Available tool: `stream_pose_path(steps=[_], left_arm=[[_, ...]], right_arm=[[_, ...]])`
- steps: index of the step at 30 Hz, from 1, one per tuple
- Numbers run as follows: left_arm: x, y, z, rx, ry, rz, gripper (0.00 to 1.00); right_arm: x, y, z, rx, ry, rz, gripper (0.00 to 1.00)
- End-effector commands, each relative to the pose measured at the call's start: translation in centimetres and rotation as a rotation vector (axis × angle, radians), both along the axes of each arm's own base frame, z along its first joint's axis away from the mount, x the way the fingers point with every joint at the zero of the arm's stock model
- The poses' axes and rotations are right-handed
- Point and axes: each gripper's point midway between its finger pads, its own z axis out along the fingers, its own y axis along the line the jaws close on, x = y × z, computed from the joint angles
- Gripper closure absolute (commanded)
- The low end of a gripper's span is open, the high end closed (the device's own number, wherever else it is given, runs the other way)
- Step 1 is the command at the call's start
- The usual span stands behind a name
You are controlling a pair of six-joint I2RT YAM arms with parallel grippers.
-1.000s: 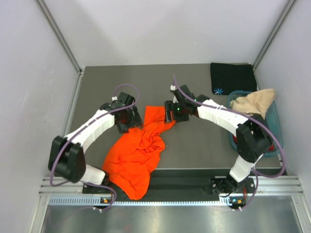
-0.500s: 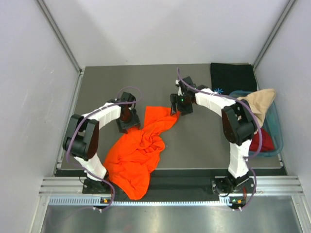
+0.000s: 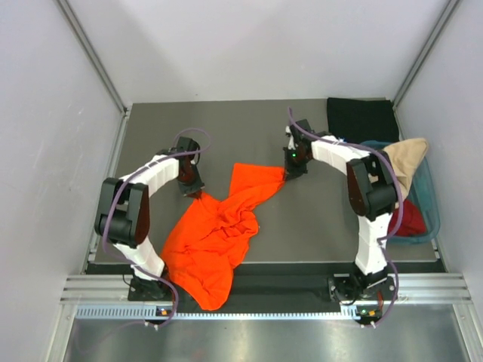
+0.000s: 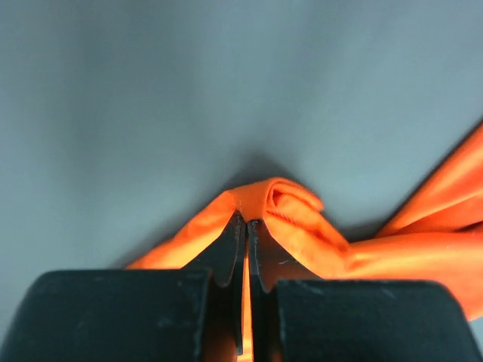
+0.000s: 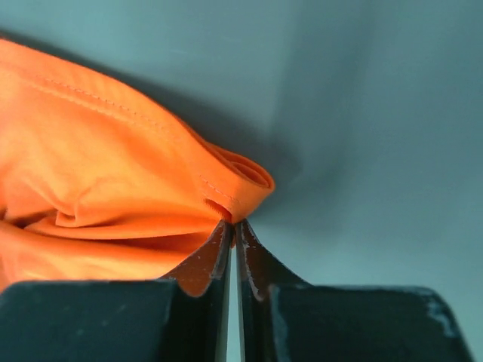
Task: Fold and stack the t-shirts
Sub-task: Flatten the tshirt out
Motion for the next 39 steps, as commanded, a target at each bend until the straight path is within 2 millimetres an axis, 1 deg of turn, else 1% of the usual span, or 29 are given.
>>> stream_pose_path(steps=[1,2,3,4,5,6,7,8,9,10,14,15,17,18,20,21,22,25,26,29,30,32,33,34,35,36,37,38,39], left_arm=[[2.7,0.6,6.2,0.026,-0.175,-0.019,1.0],[3.0,0.8,7.4,0.035,-0.205,-0.015,1.0],[3.3,1.1,9.2,0.045,-0.257,-0.008,1.0],[3.8,1.2,10.7,0.048,-0.297,-0.005,1.0],[4.2,1.2,11.7,0.047,-0.325,-0.003,1.0],[4.7,1.2,13.6,0.039,-0.378,0.003,1.0],[5.0,1.4,14.5,0.043,-0.404,0.018,1.0],[5.3,1.3,15.3,0.036,-0.428,0.026,1.0],[5.9,1.1,16.8,0.021,-0.469,0.042,1.0],[6.2,1.1,17.4,0.017,-0.485,0.048,1.0],[8.4,0.8,20.2,0.014,-0.569,0.039,1.0],[9.4,0.7,21.0,0.029,-0.58,0.018,1.0],[10.3,1.0,21.6,0.065,-0.581,0.01,1.0],[11.0,1.1,22.4,0.079,-0.587,0.007,1.0],[11.5,1.4,23.3,0.103,-0.603,0.003,1.0],[11.8,1.4,24.7,0.1,-0.635,0.006,1.0],[11.9,1.4,25.4,0.1,-0.652,0.009,1.0],[11.6,1.7,27.8,0.097,-0.709,0.02,1.0],[11.2,1.8,29.1,0.092,-0.742,0.024,1.0],[10.5,2.2,31.7,0.085,-0.819,0.03,1.0],[9.7,2.3,33.1,0.077,-0.857,0.03,1.0],[9.0,2.4,34.9,0.063,-0.91,0.029,1.0],[8.0,2.6,36.2,0.054,-0.944,0.033,1.0],[7.5,2.6,36.8,0.044,-0.963,0.028,1.0],[6.5,2.8,38.0,0.033,-0.997,0.033,1.0],[6.0,2.9,38.6,0.027,-1.013,0.035,1.0],[5.5,3.0,39.1,0.022,-1.03,0.041,1.0],[4.6,3.2,40.3,0.01,-1.065,0.049,1.0],[4.3,3.2,40.9,0.002,-1.085,0.051,1.0]], right_arm=[[-0.2,-5.2,4.3,-0.065,-0.061,-0.103,0.98],[-1.2,-7.0,3.9,-0.113,-0.05,-0.134,1.0],[-1.5,-8.9,4.3,-0.128,-0.053,-0.174,1.0],[-2.0,-9.9,6.3,-0.121,-0.098,-0.197,1.0],[-3.3,-11.2,5.9,-0.148,-0.078,-0.213,1.0],[-3.7,-12.3,7.3,-0.143,-0.111,-0.241,1.0],[-4.2,-12.9,7.5,-0.147,-0.112,-0.249,1.0],[-5.3,-13.4,7.2,-0.16,-0.095,-0.251,1.0],[-5.7,-13.5,8.0,-0.151,-0.116,-0.254,1.0],[-6.1,-13.4,8.1,-0.146,-0.115,-0.25,1.0],[-7.6,-13.5,7.4,-0.14,-0.088,-0.252,0.98],[-7.9,-13.5,7.5,-0.139,-0.087,-0.25,0.98],[-8.2,-13.6,7.5,-0.14,-0.09,-0.247,0.97],[-8.1,-13.6,7.8,-0.136,-0.1,-0.248,0.97],[-8.1,-13.4,8.6,-0.121,-0.123,-0.243,0.97],[-7.9,-13.3,9.1,-0.112,-0.138,-0.244,0.97],[-7.9,-13.3,9.3,-0.108,-0.144,-0.241,0.97],[-7.3,-12.9,10.9,-0.082,-0.178,-0.24,0.97],[-6.8,-12.7,11.8,-0.072,-0.198,-0.237,0.97],[-6.3,-12.2,14.0,-0.04,-0.238,-0.229,0.97],[-6.4,-12.2,14.9,-0.027,-0.257,-0.228,0.97],[-6.4,-11.7,16.5,0.008,-0.282,-0.214,0.97],[-6.6,-11.6,17.2,0.02,-0.296,-0.212,0.97],[-6.8,-11.5,17.6,0.029,-0.303,-0.21,0.97],[-7.1,-11.4,18.0,0.038,-0.303,-0.205,0.97],[-7.5,-11.4,18.8,0.047,-0.324,-0.202,0.97],[-7.8,-11.5,19.0,0.048,-0.331,-0.203,0.97],[-8.0,-11.5,19.8,0.056,-0.358,-0.204,0.97],[-8.0,-11.5,20.0,0.063,-0.37,-0.211,0.97]])
